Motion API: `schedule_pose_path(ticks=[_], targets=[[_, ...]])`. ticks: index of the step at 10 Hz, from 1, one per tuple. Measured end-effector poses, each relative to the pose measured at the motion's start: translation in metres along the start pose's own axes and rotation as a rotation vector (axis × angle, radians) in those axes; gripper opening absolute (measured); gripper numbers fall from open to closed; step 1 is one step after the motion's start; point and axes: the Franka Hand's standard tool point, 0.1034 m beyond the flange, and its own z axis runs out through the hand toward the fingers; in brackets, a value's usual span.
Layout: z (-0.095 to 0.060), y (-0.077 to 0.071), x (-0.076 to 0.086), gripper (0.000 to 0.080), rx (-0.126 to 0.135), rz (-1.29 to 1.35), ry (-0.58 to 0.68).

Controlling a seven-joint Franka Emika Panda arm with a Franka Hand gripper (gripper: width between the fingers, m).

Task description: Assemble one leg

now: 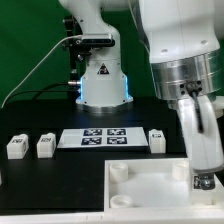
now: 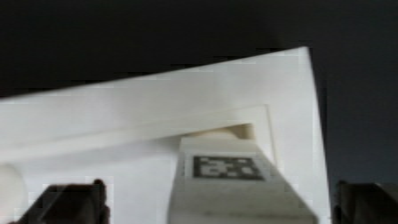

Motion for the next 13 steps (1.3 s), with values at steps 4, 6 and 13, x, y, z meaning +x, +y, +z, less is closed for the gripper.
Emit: schedule_pose_path(ticks=[4,6,13], targets=[[-0.0004,0.0006,0.0024,0.0649,-0.015,-0.458,-0.006],[-0.0003,0.0026,0.0021,0.0649,-0.036,-0.692,0.002],[-0.0023,0.0054,-0.0055,0.0369,-0.113,-1.054,0.041]])
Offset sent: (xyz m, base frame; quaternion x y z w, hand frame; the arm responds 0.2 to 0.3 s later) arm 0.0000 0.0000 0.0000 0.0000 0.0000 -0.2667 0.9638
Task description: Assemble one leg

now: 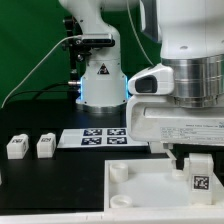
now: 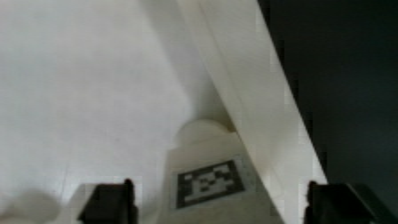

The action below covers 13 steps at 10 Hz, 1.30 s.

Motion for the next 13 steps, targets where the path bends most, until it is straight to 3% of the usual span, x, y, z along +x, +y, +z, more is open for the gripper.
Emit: schedule_pose_path(ticks=[1,2,6,12,13], targets=[[0.000,-0.001,-0.001,0.0369,0.002,0.097,-0.002],[0.000,-0.001,-0.001,0.0291,0.003,0.180,-0.002],[0.000,-0.005,-0.002,0.0291,0.020,0.544,-0.016],[0.001,-0.016,0.009,0.0292,0.093,1.315,-0.025],[0.001,-0.017,0.010,0.0293,0.096,1.379,-0.016]])
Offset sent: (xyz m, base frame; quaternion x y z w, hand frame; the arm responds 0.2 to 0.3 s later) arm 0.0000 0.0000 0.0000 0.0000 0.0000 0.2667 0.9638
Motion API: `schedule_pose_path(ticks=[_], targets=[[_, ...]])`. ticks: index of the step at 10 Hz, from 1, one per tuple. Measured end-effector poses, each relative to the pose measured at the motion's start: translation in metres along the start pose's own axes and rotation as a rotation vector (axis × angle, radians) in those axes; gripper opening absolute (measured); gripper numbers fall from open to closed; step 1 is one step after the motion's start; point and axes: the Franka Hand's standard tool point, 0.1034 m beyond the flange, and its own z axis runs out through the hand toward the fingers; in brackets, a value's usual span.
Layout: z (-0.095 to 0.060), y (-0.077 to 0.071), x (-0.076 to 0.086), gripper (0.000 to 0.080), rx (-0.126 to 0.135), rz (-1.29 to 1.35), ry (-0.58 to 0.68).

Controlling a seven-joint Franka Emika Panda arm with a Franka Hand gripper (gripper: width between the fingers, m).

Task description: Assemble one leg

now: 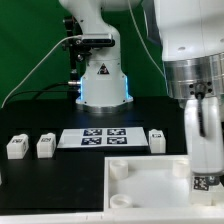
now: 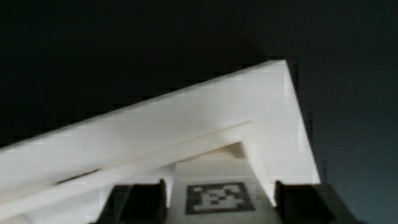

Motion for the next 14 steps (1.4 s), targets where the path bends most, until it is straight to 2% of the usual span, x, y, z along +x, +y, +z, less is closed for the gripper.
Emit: schedule_pose_path(ticks=[3,4,5,6,7,8,11,14], targets=[[0.000,0.001,0.000,0.0303,0.001,-0.013,0.002],[0.001,0.001,0.000,0.0481,0.000,-0.015,0.002],[0.001,0.001,0.000,0.0481,0.000,-0.017,0.002],[0.001,0.001,0.000,0.0611,0.000,-0.019,0.002],[0.000,0.002,-0.002,0.0638,0.003,-0.022,0.000],[-0.004,0.005,-0.005,0.0638,0.012,-0.028,-0.011],[-0.015,0.012,-0.015,0.0649,0.013,-0.024,-0.034],[-0.015,0.013,-0.016,0.0649,0.008,-0.026,-0.033]])
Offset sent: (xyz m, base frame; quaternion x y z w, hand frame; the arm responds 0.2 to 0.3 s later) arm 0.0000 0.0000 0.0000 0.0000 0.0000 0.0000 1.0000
